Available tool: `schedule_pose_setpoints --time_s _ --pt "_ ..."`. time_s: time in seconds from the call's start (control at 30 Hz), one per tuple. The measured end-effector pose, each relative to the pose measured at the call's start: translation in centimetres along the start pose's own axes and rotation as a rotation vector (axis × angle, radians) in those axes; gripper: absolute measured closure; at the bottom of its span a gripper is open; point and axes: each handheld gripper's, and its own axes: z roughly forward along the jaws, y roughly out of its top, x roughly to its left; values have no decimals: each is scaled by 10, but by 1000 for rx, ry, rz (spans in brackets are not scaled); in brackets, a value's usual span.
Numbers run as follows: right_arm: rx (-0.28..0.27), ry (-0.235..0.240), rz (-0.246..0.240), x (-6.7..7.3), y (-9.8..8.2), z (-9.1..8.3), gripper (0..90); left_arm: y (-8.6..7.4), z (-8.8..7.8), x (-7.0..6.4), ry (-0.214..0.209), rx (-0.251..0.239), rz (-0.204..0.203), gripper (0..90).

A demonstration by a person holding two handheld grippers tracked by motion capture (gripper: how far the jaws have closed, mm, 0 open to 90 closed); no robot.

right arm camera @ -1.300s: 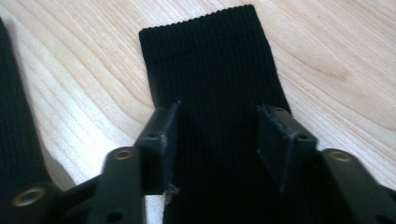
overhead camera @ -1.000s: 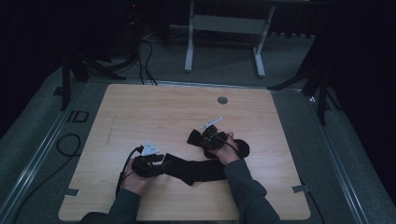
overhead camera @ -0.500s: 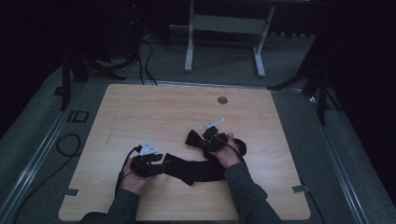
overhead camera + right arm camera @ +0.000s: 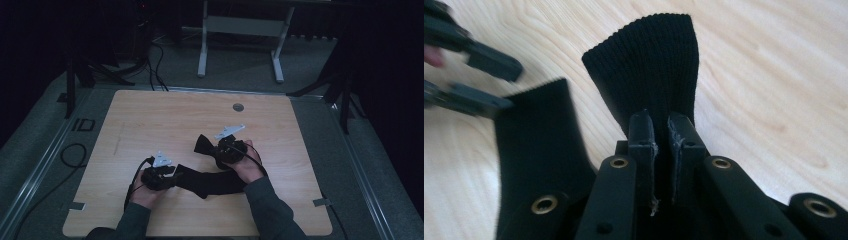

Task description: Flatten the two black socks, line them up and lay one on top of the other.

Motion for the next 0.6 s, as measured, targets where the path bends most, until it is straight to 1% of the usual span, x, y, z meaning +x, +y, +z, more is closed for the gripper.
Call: schedule_pose_setpoints --time_s 0.03,0.07,0.1,0.13,0.17,0.2,0.23,0.27,0.3,0.4,0.43,0.47,0.5,0.53,0.57,0.6 --pt "0 0 0 0 0 0 822 0 0 0 0 0 0 588" --pt "-22 -1 -15 4 5 -8 822 0 0 0 1 0 -3 589" --pt "-22 -1 -15 4 5 -8 822 0 0 0 1 0 -3 592" --pt "-44 3 -26 9 9 -15 822 0 0 1 4 -2 -8 593" --pt "-44 3 -26 9 9 -15 822 0 0 1 4 -2 -8 593" --pt "-62 2 -38 13 13 -21 822 0 -1 1 6 0 -13 594" --pt "-62 2 -38 13 13 -21 822 0 -1 1 6 0 -13 596" --pt "-71 -1 -49 17 16 -26 822 -1 -1 2 6 1 -16 596" --pt "-71 -1 -49 17 16 -26 822 -1 -1 2 6 1 -16 597" --pt "-72 -8 -72 25 19 -32 821 -1 -1 3 8 2 -17 603" --pt "-72 -8 -72 25 19 -32 821 -1 -1 3 8 2 -17 606" --pt "-74 -13 -85 29 20 -36 821 -1 -1 3 8 3 -17 608" --pt "-74 -13 -85 29 20 -36 821 -1 -1 3 8 4 -17 608" --pt "-79 -16 -90 33 21 -41 821 -1 -1 3 8 6 -17 615" --pt "-79 -16 -90 33 21 -41 821 -1 -1 3 8 6 -17 617" --pt "-83 -18 -93 36 22 -46 821 -1 -2 3 7 6 -21 619"
